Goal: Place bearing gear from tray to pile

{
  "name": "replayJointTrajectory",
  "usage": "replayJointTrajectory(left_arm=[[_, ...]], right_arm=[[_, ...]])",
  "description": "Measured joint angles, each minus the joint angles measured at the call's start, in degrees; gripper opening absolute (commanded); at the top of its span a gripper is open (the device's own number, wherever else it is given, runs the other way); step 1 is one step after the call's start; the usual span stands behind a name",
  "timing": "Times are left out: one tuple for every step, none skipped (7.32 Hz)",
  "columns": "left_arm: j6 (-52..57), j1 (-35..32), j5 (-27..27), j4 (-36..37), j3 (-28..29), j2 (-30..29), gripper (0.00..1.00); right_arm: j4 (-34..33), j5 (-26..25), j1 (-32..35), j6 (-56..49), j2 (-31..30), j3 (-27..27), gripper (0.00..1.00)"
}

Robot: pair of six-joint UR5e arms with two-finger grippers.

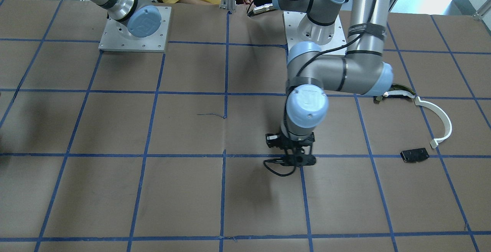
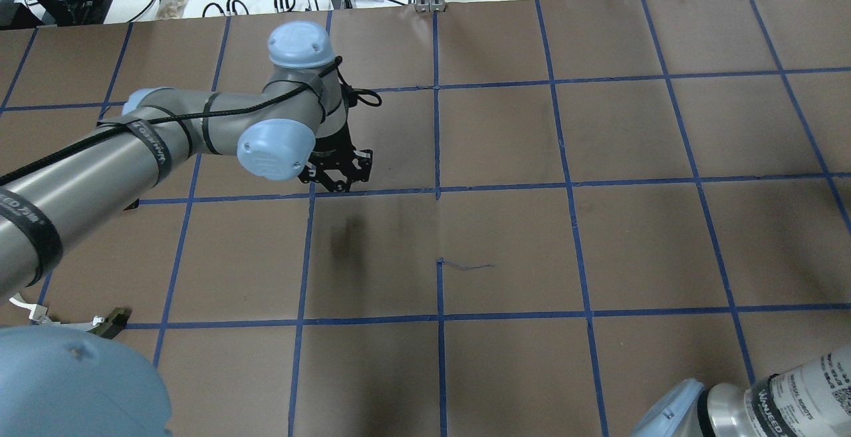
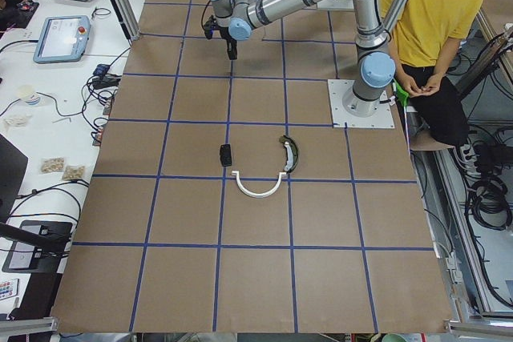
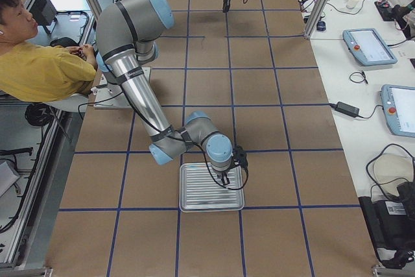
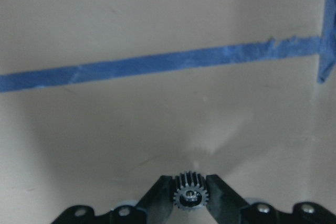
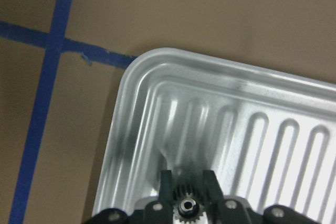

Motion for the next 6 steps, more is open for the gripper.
replayJointTrajectory(left_arm=[[1.94,5.49,1.26,-1.88,0.95,1.02,0.00],[4.90,11.18,1.94,-2.96,1.26,1.78,0.00],[9.47,17.11,2.33,-3.51,1.20,2.28,0.00],[14.36,23.17,2.42,-4.03,1.01,2.48,0.00],[18.91,28.91,2.57,-4.90,0.80,2.44,0.00],[24.68,33.94,3.34,-5.39,0.63,2.11,0.00]], right_arm=[[0.03,-0.16,-0.01,-0.12,-0.14,-0.01,0.18],[0.13,-0.23,0.18,-0.14,-0.63,-0.10,0.16],[0.46,-0.30,1.49,0.18,-2.08,-0.14,0.16],[1.49,-0.52,4.35,2.22,-4.59,0.05,0.16],[4.19,-1.04,8.96,7.00,-8.07,0.40,0.14],[8.53,-1.58,15.19,13.59,-11.82,0.64,0.13]])
